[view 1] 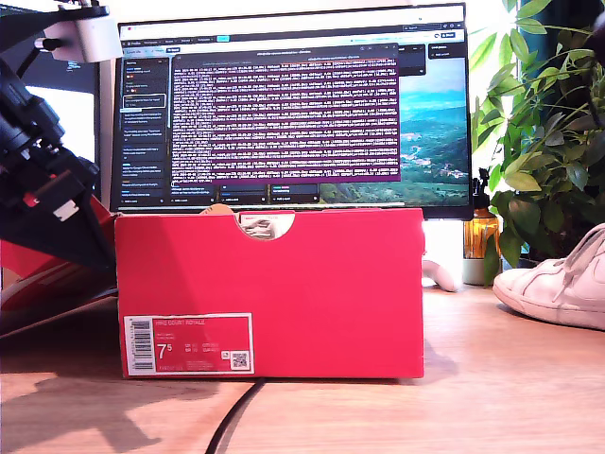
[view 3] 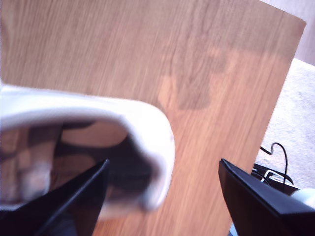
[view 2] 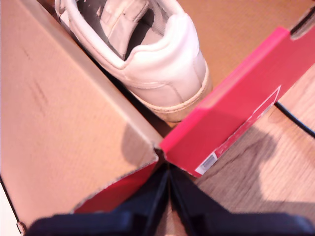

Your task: Pack the white shoes by picking the first shoe and placing it inside the red shoebox, left side, then picking and rotating the second shoe and placing it in the shoebox

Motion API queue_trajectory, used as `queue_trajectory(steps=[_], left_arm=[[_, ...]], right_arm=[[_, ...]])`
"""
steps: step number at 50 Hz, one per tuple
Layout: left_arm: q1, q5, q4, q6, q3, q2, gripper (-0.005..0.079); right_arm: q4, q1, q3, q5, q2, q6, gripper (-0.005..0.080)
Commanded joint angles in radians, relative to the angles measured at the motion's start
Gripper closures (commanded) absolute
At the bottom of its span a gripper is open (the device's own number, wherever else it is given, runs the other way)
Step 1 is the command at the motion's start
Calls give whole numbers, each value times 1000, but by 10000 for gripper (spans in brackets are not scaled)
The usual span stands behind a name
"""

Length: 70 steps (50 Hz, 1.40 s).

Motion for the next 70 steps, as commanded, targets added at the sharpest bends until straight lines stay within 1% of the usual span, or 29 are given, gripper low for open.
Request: queue_trajectory(steps=[1, 6, 20, 22, 23, 26, 30, 33, 36, 43, 49, 54, 61, 64, 67, 68, 70], left_arm=[[-2, 1, 15, -4, 8, 4, 761], [-2, 1, 15, -4, 8, 4, 760], [-2, 1, 15, -4, 8, 4, 761], [-2, 1, 14, -4, 8, 4, 761], [-2, 1, 15, -4, 8, 4, 761], [-2, 1, 15, -4, 8, 4, 761], [-2, 1, 15, -4, 8, 4, 760], [-2, 1, 15, -4, 8, 4, 761], [-2, 1, 15, -4, 8, 4, 761], [-2, 1, 15, -4, 8, 4, 761], [-2, 1, 15, -4, 8, 4, 761], [-2, 1, 15, -4, 8, 4, 761], [-2, 1, 15, -4, 8, 4, 761], [-2, 1, 15, -4, 8, 4, 760], [-2, 1, 15, -4, 8, 4, 760], [-2, 1, 15, -4, 8, 4, 761], [-2, 1, 15, -4, 8, 4, 761]], right_arm=[[19, -9, -42, -2, -6, -10, 129], [76, -15, -84, -17, -6, -25, 162], [227, -20, -179, -52, -6, -33, 167], [240, -20, -187, -52, -6, -35, 195], [243, -20, -189, -53, -6, -38, 223], [246, -20, -192, -53, -6, -37, 417], [238, -21, -192, -53, -6, -15, 771], [235, -22, -192, -53, -6, 0, 740], [237, -22, -192, -53, -6, 0, 766], [219, -22, -185, -51, -6, -14, 765], [205, -22, -158, -50, -6, -94, 765], [175, -22, -102, -48, -7, -240, 765], [122, -22, 10, -4, -7, -469, 765], [87, -22, 66, 21, -7, -542, 765], [56, -22, 117, 28, -7, -655, 765], [45, -22, 135, 28, -7, -731, 765], [23, -22, 166, 27, -7, -817, 765]])
